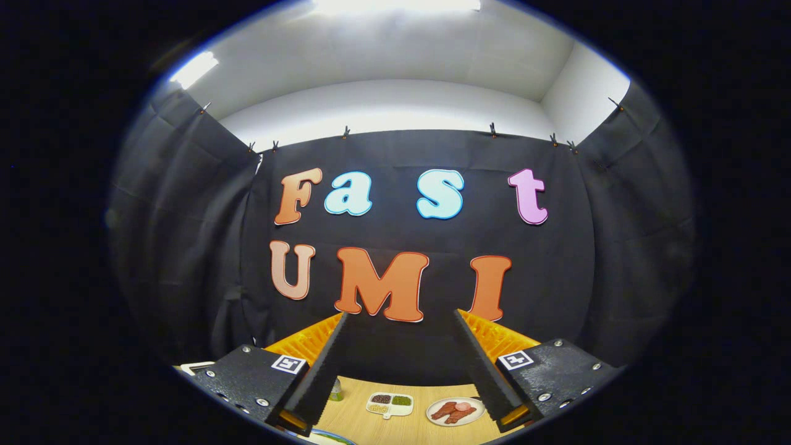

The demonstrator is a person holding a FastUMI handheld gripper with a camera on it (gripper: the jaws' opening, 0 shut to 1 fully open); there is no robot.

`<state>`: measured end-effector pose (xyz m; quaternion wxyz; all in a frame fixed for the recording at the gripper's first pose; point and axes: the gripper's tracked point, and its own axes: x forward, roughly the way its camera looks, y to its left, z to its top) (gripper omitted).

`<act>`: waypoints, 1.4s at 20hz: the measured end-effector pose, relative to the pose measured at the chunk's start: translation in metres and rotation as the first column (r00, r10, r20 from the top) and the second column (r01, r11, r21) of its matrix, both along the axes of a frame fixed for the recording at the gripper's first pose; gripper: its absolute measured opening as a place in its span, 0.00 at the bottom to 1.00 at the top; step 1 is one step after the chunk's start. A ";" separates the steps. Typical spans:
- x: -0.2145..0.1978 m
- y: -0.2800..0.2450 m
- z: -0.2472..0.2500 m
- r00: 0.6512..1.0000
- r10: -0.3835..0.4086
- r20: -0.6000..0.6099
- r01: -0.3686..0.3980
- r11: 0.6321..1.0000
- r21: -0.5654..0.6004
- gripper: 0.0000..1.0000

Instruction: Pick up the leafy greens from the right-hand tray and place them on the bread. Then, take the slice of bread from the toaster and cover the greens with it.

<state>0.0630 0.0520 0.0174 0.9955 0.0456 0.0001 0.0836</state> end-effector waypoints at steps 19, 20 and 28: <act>-0.008 -0.007 0.013 0.999 -0.028 -0.026 0.028 1.000 0.008 0.97; -0.009 -0.007 0.015 0.999 -0.030 -0.025 0.030 0.999 0.010 0.97; -0.018 -0.013 0.014 0.998 -0.050 -0.029 0.050 0.999 0.006 0.97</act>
